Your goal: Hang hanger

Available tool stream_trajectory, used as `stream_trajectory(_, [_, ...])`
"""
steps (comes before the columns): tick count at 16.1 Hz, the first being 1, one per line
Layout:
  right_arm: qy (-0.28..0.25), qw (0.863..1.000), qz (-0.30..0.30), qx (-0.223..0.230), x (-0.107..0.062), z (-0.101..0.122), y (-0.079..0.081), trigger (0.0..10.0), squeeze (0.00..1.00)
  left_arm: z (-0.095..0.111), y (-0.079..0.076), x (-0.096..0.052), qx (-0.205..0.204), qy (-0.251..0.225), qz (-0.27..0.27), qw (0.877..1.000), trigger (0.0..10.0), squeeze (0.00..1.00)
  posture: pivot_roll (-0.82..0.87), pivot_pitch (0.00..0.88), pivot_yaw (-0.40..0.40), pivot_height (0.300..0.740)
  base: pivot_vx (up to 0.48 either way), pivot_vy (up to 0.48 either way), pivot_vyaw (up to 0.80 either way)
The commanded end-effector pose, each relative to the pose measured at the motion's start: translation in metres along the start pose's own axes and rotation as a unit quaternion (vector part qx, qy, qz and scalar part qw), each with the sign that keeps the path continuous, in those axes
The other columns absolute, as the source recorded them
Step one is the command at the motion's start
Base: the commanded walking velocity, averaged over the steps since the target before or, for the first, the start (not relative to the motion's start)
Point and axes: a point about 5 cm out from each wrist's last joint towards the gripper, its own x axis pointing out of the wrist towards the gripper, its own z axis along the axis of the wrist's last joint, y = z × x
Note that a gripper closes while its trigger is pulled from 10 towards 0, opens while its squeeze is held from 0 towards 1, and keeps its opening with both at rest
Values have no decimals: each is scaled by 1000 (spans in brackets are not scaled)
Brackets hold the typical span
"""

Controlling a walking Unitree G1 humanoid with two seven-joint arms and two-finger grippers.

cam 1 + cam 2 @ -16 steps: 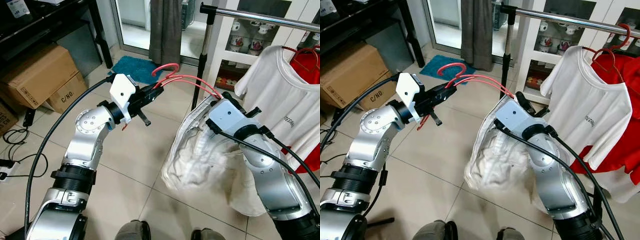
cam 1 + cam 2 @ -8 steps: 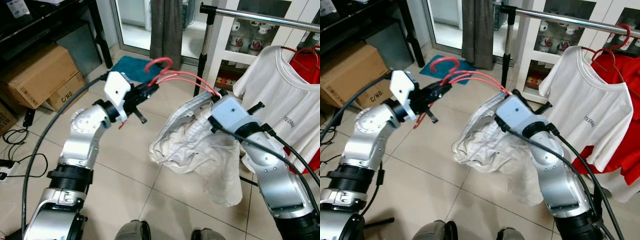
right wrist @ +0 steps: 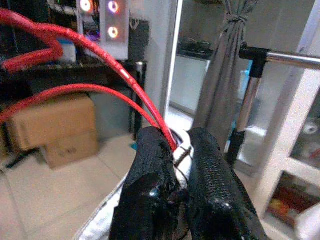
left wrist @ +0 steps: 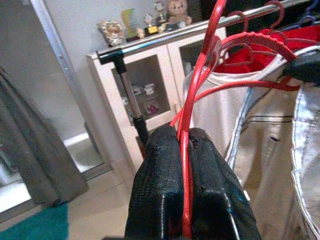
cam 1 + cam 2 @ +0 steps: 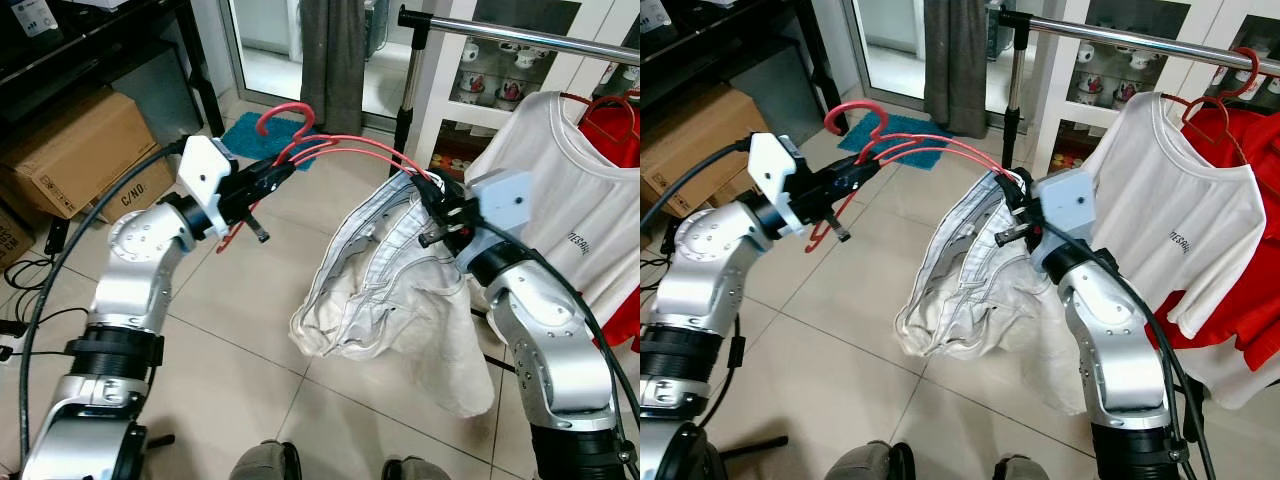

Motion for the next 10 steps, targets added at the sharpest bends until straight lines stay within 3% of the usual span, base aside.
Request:
stream_trajectory(1, [-50,998,-17,23,-2,16,-11,0,0,-1,12,-15,-9,7,28,1000,0,0,-58,90,76,740,0,0,0])
stream_trajectory(4, [-75,992,-26,100,-3,19,-19,0,0,-7,16,-26,-21,30,8,999,0,0,-59,91,76,740,0,0,0])
stream_trajectory(6, [-72,992,-28,103,-4,19,-22,0,0,-14,14,-33,-29,66,-21,997,0,0,-63,87,79,740,0,0,0])
stream_trajectory(8, [-46,999,10,25,-4,19,-22,0,0,-22,15,-44,-28,116,-56,991,0,0,-67,86,79,740,0,0,0])
stream_trajectory(9, [-24,998,61,-22,-6,17,-19,0,0,-23,19,-53,-32,141,-73,987,0,0,-67,83,79,740,0,0,0])
stream_trajectory(10, [-8,991,127,-31,-11,16,-14,0,0,-22,29,-64,-29,170,-76,982,0,0,-68,81,79,740,0,0,0])
